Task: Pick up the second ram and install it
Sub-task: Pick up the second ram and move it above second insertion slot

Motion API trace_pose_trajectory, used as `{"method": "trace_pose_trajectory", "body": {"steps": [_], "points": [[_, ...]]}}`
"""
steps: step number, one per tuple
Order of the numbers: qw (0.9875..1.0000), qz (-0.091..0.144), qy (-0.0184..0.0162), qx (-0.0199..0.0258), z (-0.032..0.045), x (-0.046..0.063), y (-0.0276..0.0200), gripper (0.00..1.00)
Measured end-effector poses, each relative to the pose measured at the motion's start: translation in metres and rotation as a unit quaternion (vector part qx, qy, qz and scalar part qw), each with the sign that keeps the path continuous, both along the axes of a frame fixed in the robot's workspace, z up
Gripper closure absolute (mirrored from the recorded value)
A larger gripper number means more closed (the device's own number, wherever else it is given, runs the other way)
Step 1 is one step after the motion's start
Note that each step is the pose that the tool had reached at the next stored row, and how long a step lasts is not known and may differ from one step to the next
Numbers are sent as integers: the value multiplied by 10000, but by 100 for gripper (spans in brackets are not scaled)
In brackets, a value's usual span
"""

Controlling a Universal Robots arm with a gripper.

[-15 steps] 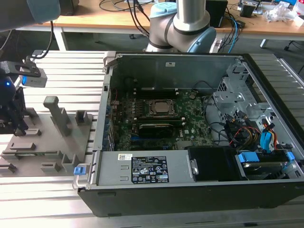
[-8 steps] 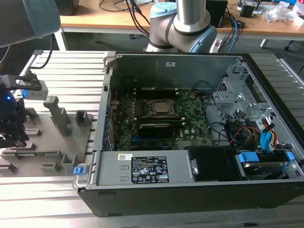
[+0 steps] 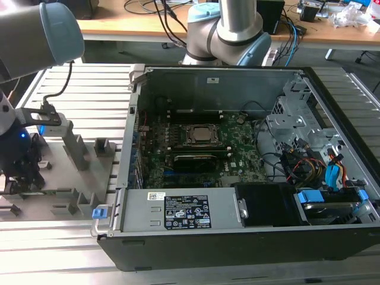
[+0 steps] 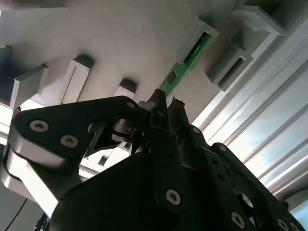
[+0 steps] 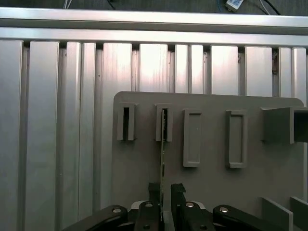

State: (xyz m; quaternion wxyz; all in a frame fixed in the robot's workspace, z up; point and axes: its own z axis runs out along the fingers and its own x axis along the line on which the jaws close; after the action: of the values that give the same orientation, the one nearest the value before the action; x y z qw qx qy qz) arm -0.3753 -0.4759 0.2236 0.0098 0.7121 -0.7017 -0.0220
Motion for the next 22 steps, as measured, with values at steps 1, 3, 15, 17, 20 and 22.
{"method": "trace_pose_trajectory", "body": {"steps": [1, 3, 15, 17, 20, 22], "points": [[10000, 0, 0, 0, -19, -3, -1, 76], [10000, 0, 0, 0, -96, -15, -4, 76], [10000, 0, 0, 10, -268, -38, -12, 86], [10000, 0, 0, 10, -270, -38, -13, 86], [10000, 0, 0, 11, -272, -39, -13, 86], [10000, 0, 0, 11, -275, -38, -13, 86]]}}
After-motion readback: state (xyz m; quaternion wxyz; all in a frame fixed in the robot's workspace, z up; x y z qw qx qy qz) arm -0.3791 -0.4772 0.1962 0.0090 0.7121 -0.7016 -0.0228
